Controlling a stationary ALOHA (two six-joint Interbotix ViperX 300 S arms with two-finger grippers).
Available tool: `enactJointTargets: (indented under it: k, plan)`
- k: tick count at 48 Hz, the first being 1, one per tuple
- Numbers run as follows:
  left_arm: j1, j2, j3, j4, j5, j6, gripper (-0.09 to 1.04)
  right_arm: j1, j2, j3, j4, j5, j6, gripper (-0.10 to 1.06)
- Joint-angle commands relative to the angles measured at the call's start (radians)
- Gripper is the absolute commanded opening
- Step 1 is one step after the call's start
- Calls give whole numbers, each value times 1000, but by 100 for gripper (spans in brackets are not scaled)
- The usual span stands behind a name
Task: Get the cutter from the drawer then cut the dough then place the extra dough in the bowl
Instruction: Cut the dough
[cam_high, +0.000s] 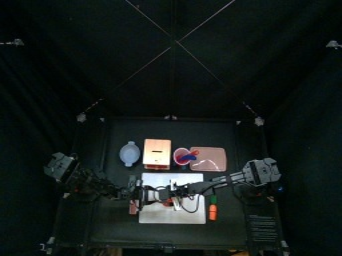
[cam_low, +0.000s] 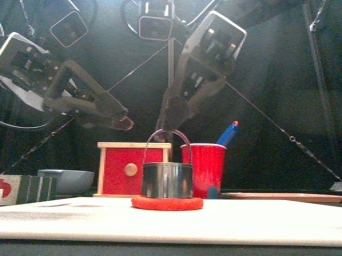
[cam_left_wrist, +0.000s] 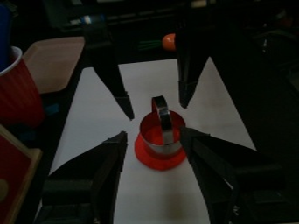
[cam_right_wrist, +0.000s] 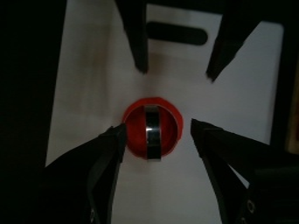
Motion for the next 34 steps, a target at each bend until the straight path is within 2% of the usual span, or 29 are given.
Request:
enactJointTargets:
  k: [1, 6, 16, 18, 34]
  plan:
    - [-21, 52, -58, -26, -35, 2, 89, -3, -74, 74, -31, -120, 11, 92]
    - [-28, 91, -75, -52, -74, 0, 89, -8, -114, 170, -32, -298, 12, 92]
    - [-34, 100, -84, -92, -109, -3, 89, -25, -173, 403, -15, -779, 14, 92]
    - [-32, 97, -84, -94, -110, -5, 89, -26, -170, 433, -11, -842, 14, 92]
    - [-34, 126, -120, -92, -114, -8, 87, -35, -49, 460, -26, -991, 3, 92]
